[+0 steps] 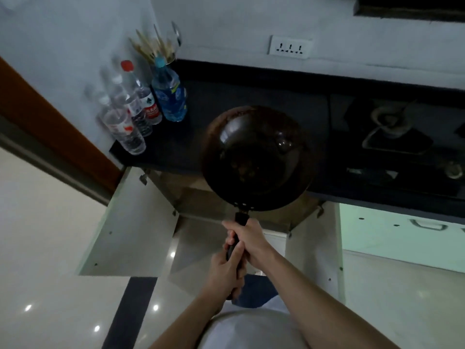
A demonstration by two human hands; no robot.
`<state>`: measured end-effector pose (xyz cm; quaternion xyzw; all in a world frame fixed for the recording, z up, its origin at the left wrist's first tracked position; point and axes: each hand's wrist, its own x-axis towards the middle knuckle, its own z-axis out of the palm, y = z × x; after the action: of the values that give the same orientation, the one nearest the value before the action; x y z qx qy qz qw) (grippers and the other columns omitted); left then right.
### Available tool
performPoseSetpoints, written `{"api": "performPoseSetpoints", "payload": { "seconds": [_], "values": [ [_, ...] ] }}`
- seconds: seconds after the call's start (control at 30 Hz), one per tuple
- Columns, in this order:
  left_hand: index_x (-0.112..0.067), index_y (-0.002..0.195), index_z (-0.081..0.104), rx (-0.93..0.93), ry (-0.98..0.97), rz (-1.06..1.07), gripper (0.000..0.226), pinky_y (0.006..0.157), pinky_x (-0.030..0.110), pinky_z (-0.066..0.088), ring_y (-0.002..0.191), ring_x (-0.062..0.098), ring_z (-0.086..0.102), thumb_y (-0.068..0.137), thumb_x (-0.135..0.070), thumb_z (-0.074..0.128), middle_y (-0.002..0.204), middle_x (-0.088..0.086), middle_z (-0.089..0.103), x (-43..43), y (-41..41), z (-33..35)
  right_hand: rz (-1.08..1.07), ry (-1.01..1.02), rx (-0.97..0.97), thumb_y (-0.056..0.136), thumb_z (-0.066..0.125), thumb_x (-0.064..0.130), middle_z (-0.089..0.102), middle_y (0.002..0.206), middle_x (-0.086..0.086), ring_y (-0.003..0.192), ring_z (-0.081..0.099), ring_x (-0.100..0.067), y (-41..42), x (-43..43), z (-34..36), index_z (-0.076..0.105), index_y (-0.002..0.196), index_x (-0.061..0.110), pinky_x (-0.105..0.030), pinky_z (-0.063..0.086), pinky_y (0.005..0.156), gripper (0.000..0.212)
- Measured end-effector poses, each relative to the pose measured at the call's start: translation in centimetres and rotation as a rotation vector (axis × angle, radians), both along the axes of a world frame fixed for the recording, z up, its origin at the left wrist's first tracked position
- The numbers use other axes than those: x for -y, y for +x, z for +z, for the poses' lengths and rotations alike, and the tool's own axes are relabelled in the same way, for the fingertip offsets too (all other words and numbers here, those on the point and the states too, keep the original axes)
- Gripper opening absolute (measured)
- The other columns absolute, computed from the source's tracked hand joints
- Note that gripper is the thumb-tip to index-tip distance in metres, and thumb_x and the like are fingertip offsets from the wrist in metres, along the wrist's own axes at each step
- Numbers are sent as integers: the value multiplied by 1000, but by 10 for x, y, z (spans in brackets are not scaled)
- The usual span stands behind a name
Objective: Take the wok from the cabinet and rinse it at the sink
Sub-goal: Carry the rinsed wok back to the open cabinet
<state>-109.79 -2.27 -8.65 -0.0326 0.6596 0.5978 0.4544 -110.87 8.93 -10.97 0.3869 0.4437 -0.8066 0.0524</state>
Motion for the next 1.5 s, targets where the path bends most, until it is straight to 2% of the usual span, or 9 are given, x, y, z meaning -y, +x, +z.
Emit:
{"api": "performPoseSetpoints", "payload": {
  "seconds": [0.13, 0.3, 0.37, 0.67, 0.9, 1.1, 1.27, 1.4, 1.5],
  "values": [
    [-9, 68, 50, -13, 0, -20, 41, 33, 22, 31, 33, 13, 33, 97, -37, 50, 48, 3, 42, -43, -45, 0, -43, 23, 20, 92, 68, 9, 50, 53, -3, 45, 51, -15, -41, -43, 5, 55, 72, 7, -35, 54, 59, 25],
    [-11, 59, 48, -39, -52, -70, 48, 33, 23, 29, 31, 13, 32, 98, -39, 48, 43, 1, 41, -89, -82, 0, -91, 35, 8, 92, 67, 4, 49, 57, -5, 43, 50, -13, -72, -89, 8, 53, 73, 6, -28, 49, 46, 23],
    [-12, 58, 48, -46, -73, -98, 48, 33, 23, 28, 31, 13, 31, 97, -41, 48, 42, 0, 40, -103, -95, -1, -117, 20, 5, 92, 66, 3, 48, 57, -5, 43, 49, -14, -83, -103, 4, 52, 71, 7, -27, 48, 46, 26],
    [-11, 70, 51, 0, -99, -188, 43, 36, 23, 30, 33, 13, 33, 98, -44, 46, 46, 1, 45, -137, -153, -4, -176, 3, 77, 90, 69, 8, 53, 57, -1, 47, 53, -13, -132, -136, -1, 55, 76, 8, -31, 50, 52, 21],
    [-10, 68, 53, 60, -86, -252, 45, 35, 22, 29, 33, 12, 33, 97, -44, 47, 47, 2, 45, -144, -198, 6, -278, -47, 65, 92, 67, 5, 51, 57, -3, 47, 52, -14, -167, -140, 7, 55, 74, 7, -32, 52, 53, 22],
    [-8, 74, 55, 189, -63, -288, 40, 34, 23, 31, 36, 12, 36, 98, -40, 49, 50, 2, 48, -142, -222, 8, -290, -49, 158, 89, 70, 8, 55, 57, -3, 50, 56, -15, -184, -141, 8, 57, 71, 7, -34, 55, 59, 23],
    [-5, 80, 61, 287, -41, -329, 37, 39, 27, 37, 42, 15, 46, 96, -38, 53, 58, 6, 56, -137, -235, 6, -322, -88, 190, 87, 72, 8, 60, 63, -8, 52, 60, -19, -191, -139, 13, 60, 87, 1, -36, 57, 58, 14],
    [-2, 95, 66, 340, -51, -349, 37, 47, 29, 43, 51, 17, 55, 95, -38, 55, 72, 10, 65, -135, -240, 4, -298, -50, 257, 87, 73, 12, 67, 74, -11, 53, 64, -18, -192, -139, 16, 59, 115, -7, -32, 57, 54, 36],
    [-4, 103, 67, 281, -103, -404, 40, 59, 33, 50, 65, 21, 66, 92, -42, 58, 80, 9, 70, -134, -244, 0, -237, 1, 274, 90, 73, 20, 71, 83, -12, 64, 70, -22, -189, -142, 20, 60, 113, 1, -34, 60, 62, 33]
  ]
}}
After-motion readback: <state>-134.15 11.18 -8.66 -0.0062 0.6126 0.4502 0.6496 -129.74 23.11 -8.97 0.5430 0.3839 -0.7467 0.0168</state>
